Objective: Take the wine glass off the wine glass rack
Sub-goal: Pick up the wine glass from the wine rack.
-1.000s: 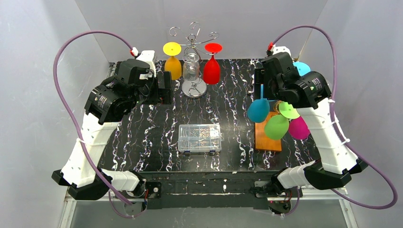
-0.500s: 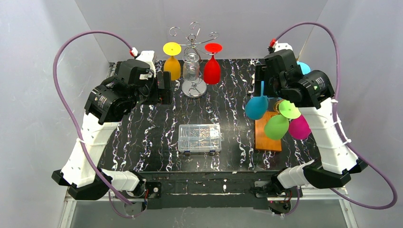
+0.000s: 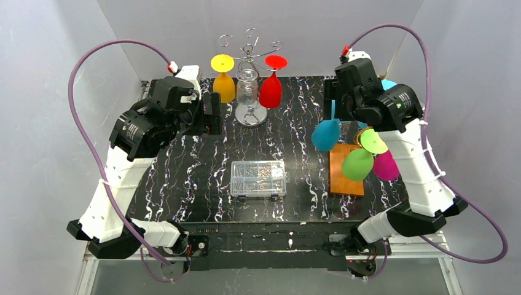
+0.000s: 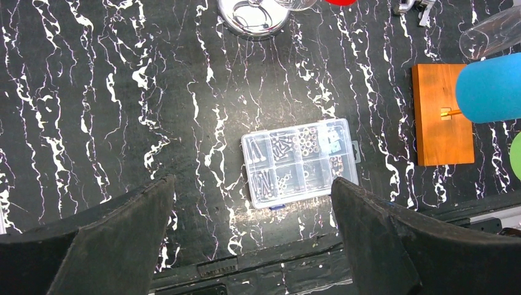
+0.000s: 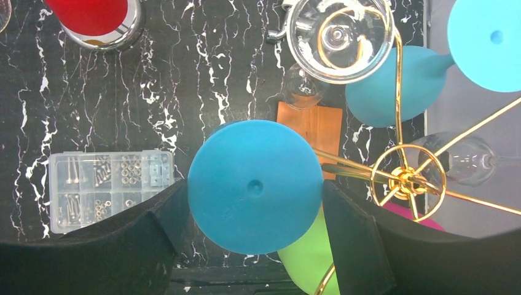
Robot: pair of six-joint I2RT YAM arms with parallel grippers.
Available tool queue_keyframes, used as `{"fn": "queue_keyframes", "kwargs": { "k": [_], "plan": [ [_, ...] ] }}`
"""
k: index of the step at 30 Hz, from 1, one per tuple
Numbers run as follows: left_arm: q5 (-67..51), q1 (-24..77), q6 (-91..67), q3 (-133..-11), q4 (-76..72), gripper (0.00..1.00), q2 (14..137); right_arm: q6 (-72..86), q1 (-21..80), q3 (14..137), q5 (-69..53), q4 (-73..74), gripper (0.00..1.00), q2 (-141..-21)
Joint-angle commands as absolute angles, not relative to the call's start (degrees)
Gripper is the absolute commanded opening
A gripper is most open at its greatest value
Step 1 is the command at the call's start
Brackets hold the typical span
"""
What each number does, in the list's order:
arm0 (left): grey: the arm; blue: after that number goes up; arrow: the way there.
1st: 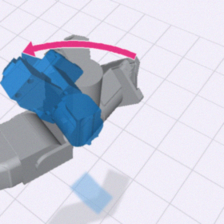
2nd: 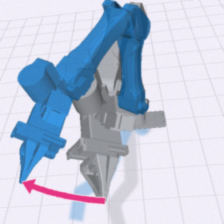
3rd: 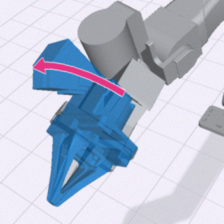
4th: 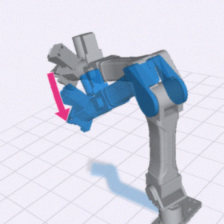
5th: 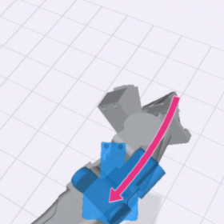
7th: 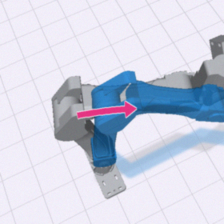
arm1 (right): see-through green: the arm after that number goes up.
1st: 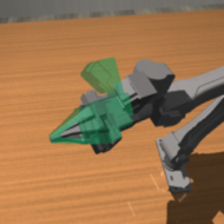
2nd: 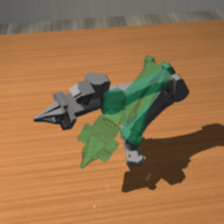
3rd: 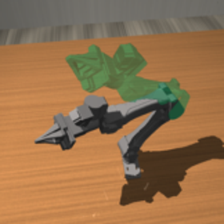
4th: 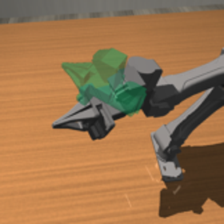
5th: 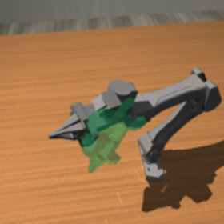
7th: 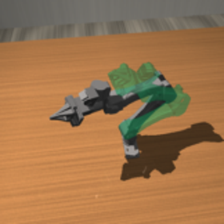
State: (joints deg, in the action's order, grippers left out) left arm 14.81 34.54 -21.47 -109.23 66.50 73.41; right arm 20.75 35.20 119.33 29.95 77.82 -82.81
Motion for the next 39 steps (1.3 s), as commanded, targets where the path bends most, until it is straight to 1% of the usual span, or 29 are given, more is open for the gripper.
{"fn": "queue_keyframes", "kwargs": {
  "k": [1,10,18,31,39],
  "plan": [
    [16.67,34.28,-21.33,-110.18,67.50,0.99,72.39,20.15,34.81,122.21,30.17,74.91,0.54,-83.98],
    [16.63,34.32,-21.14,-110.22,67.41,0.99,72.35,20.04,33.70,123.73,34.40,75.51,0.54,-85.00],
    [16.30,34.28,-21.10,-110.22,67.28,0.99,72.62,20.03,32.79,124.15,35.58,76.93,0.54,-84.53],
    [14.35,34.28,-21.33,-110.30,66.45,0.99,73.13,20.54,32.43,123.90,36.06,80.52,0.53,-81.34],
    [13.47,34.28,-21.70,-109.94,66.14,0.99,72.84,20.74,32.43,121.62,33.51,81.11,0.52,-78.92]
  ]
}}
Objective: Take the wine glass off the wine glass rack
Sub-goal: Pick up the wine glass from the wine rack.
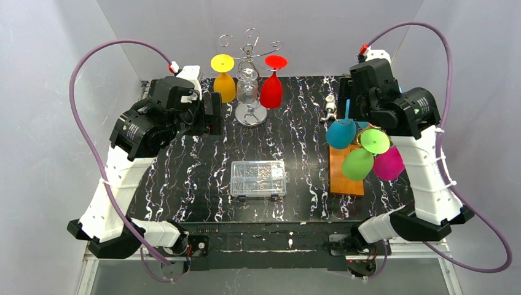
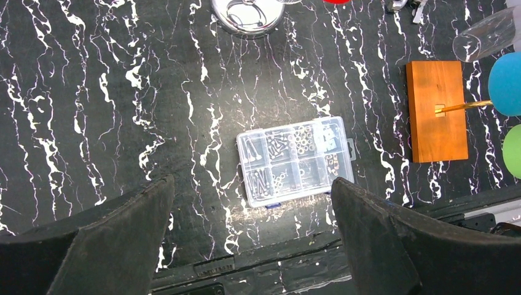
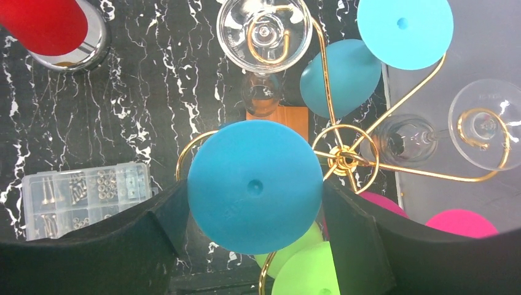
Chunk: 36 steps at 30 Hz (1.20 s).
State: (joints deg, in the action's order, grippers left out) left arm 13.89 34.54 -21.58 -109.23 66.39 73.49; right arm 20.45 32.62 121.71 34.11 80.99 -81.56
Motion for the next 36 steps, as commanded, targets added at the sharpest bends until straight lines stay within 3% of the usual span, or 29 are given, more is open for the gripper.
{"fn": "queue_keyframes", "kwargs": {
  "k": [1,22,28,36],
  "plan": [
    [13.34,34.28,-21.71,-109.83,66.10,0.99,72.71,20.74,32.43,121.31,32.95,81.12,0.52,-78.66],
    [1.71,34.30,-26.42,-101.75,60.67,0.99,69.16,19.56,32.43,117.79,19.73,81.12,0.48,-74.88],
    [-5.49,34.28,-32.75,-94.06,54.96,0.99,66.00,19.89,32.43,118.14,14.60,79.99,0.48,-74.97],
    [-13.42,34.28,-44.55,-76.15,36.39,0.99,58.84,22.24,32.43,118.49,5.65,75.84,0.48,-76.63]
  ]
}}
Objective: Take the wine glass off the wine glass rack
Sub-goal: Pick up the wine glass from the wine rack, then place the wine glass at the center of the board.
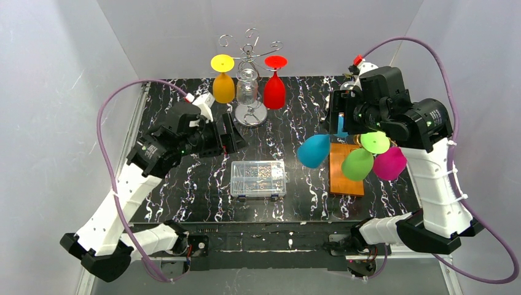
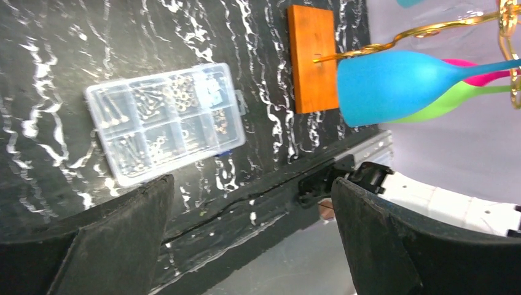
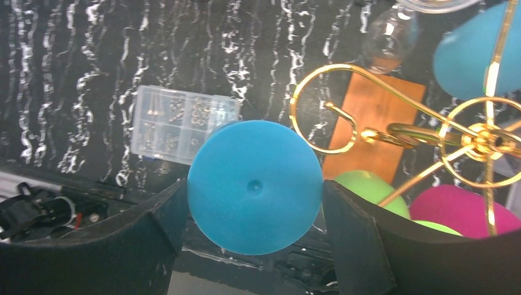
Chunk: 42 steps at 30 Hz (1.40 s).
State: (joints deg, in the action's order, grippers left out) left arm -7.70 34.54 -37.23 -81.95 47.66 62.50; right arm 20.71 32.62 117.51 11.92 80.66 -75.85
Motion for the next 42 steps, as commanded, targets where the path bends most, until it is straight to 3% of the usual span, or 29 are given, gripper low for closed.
{"fn": "queue_keyframes", "kwargs": {
  "k": [1,8,15,21,42],
  "plan": [
    [-14.39,34.28,-45.72,-74.13,33.84,0.99,58.13,22.83,32.43,118.62,4.17,75.11,0.48,-77.02],
    [-20.40,34.07,-52.91,-63.53,16.95,0.99,55.43,27.28,32.39,120.70,-5.00,69.20,0.48,-80.10],
    [-30.68,28.68,-62.70,-53.99,-3.04,0.88,55.18,30.53,32.43,123.19,-8.60,66.33,0.48,-82.50],
    [-36.22,25.95,-68.22,-50.75,-11.68,0.79,55.76,32.25,32.43,122.79,-10.01,63.99,0.48,-83.07],
    [-41.10,21.85,-94.07,-46.67,-38.33,0.30,55.81,38.12,32.09,117.61,-14.86,52.16,0.50,-82.10]
  ]
}}
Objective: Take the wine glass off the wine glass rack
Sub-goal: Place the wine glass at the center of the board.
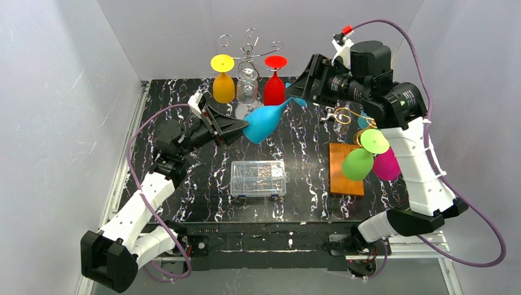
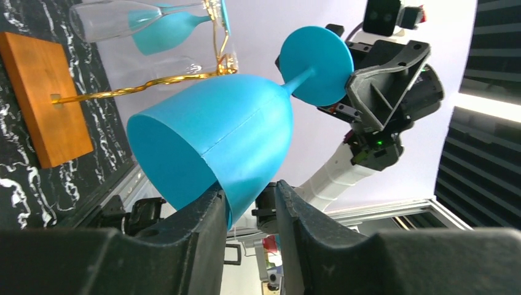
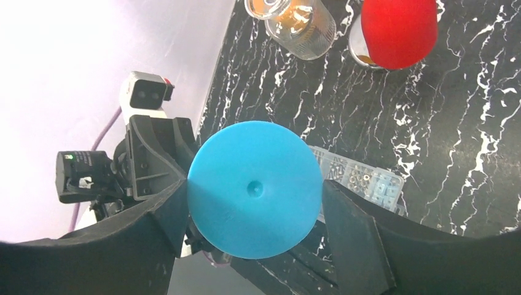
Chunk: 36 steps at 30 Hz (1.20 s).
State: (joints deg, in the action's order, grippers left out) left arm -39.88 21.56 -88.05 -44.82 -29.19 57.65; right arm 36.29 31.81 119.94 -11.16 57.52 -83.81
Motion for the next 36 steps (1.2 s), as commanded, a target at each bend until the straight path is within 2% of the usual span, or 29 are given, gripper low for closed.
{"fn": "queue_keyframes", "kwargs": {
  "k": [1,7,13,15,20,23,29,36],
  "plan": [
    [-40.74,21.85,-94.73,-47.12,-38.77,0.28,55.73,38.57,32.04,116.81,-15.45,50.90,0.50,-81.71],
    [-38.44,21.80,-97.57,-49.95,-40.51,0.18,55.77,41.75,31.69,110.99,-18.89,43.66,0.50,-78.86],
    [-37.12,21.80,-98.12,-52.51,-40.45,0.00,55.61,42.38,31.29,108.73,-19.26,41.46,0.52,-77.21],
    [-37.26,21.80,-98.06,-53.10,-39.84,0.00,55.72,42.09,31.25,107.98,-18.81,41.47,0.58,-76.66],
    [-38.02,21.68,-93.69,-55.46,-31.52,0.00,54.78,39.58,31.20,108.39,-16.12,43.57,0.85,-75.68],
    [-38.56,21.32,-85.87,-59.78,-18.09,0.00,52.97,36.68,31.21,111.89,-12.98,47.39,0.98,-76.29],
    [-30.13,21.12,-62.02,-77.21,23.89,0.00,51.89,31.14,31.21,118.01,-8.12,53.72,0.99,-78.73],
    [-10.20,21.10,-43.15,-99.98,63.12,0.00,58.68,25.36,31.28,120.51,-2.22,58.12,0.98,-81.13]
  ]
}}
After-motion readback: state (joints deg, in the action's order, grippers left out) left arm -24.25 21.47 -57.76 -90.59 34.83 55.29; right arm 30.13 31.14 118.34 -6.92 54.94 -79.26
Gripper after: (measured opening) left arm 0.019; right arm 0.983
